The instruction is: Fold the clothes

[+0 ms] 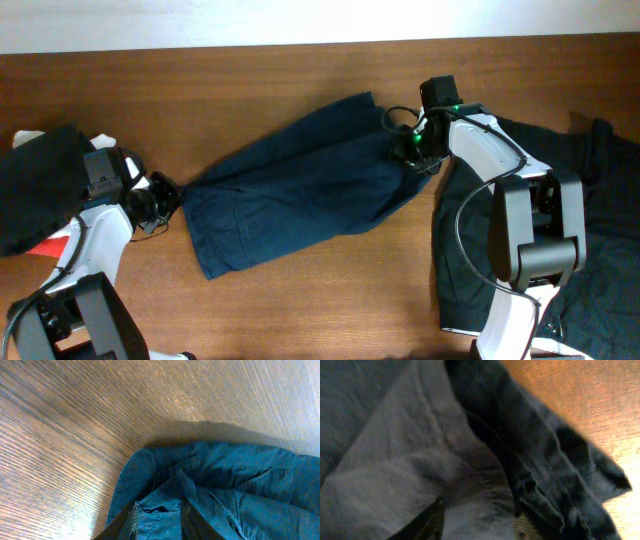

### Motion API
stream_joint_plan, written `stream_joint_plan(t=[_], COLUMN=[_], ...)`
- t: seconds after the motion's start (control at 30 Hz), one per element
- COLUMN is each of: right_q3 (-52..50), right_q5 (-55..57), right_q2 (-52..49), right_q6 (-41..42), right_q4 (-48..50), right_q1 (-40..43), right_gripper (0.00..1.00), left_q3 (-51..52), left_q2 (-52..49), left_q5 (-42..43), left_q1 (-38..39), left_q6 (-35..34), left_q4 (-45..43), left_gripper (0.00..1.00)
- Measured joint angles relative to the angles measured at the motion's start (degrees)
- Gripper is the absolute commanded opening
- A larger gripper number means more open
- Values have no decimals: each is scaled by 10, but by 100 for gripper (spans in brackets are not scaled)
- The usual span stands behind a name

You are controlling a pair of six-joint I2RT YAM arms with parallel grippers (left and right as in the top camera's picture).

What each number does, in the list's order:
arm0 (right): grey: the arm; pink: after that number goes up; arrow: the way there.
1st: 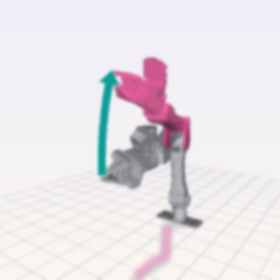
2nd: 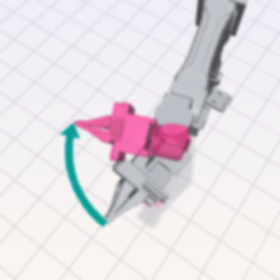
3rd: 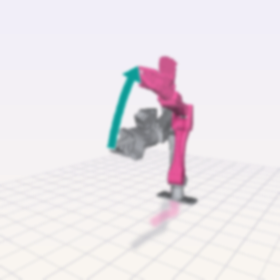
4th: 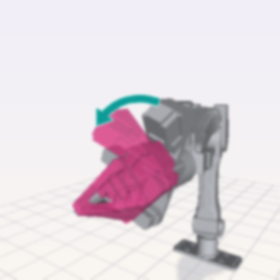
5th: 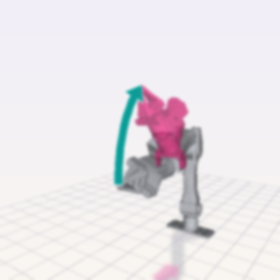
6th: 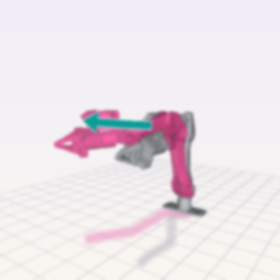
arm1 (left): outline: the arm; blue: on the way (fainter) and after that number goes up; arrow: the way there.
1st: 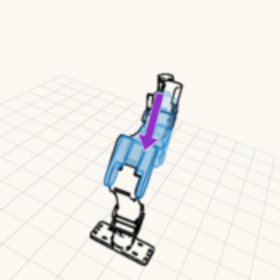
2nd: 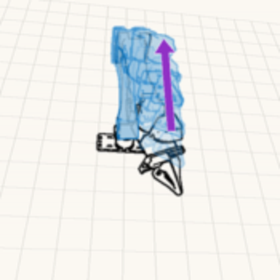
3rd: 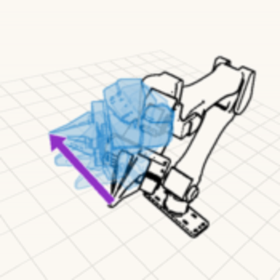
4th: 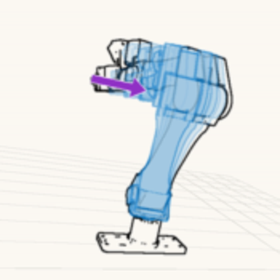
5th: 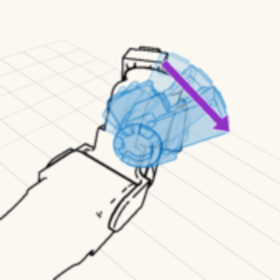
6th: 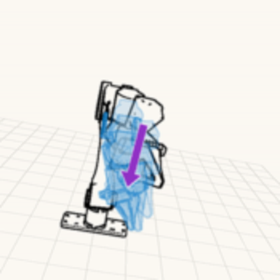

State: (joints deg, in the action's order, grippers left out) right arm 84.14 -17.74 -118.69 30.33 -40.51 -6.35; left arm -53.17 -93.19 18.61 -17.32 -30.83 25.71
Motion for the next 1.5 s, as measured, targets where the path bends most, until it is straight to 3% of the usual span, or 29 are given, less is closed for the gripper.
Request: stream_joint_plan(t=[0.03, 0.07, 0.33, 0.47, 0.57, 0.83, 1.17, 1.23, 1.27, 1.3, 1.5], right_q3=[0, 0, 0, 28, 80, 129, 129, 129, 129, 128, 128], right_q5=[2, 3, 4, 4, 4, 6, 38, 40, 42, 43, 44], right_q2=[0, 0, 0, 10, 29, 46, 0, -26, -40, -50, -77], right_q6=[-2, 0, -3, -20, -25, -38, -40, -40, -40, -41, -50], right_q4=[5, 7, -4, -15, -12, 176, 308, 347, 368, 388, 446], right_q1=[0, 0, 0, 0, 0, -7, -32, -34, -35, -37, -50], right_gripper=[6, 4, 4, 4, 4, 4, 4, 13, 25, 47, 99], left_q3=[0, 0, 0, 0, 0, 0, 0, 0, 0, 0, 0], left_q2=[0, 0, 0, 0, 0, 0, 0, 0, 0, 0, 0], left_q5=[0, 0, 0, 1, 16, 37, 39, 40, 39, 39, 39], left_q1=[0, 0, 0, 0, 0, 0, 0, 0, 0, 0, 0], left_q6=[0, 0, 0, 4, 17, 26, 26, 27, 28, 28, 28], left_q4=[0, 0, 2, -3, -15, 2, 20, 28, 33, 38, 49], left_gripper=[28, 28, 30, 42, 43, 43, 43, 43, 43, 43, 43])
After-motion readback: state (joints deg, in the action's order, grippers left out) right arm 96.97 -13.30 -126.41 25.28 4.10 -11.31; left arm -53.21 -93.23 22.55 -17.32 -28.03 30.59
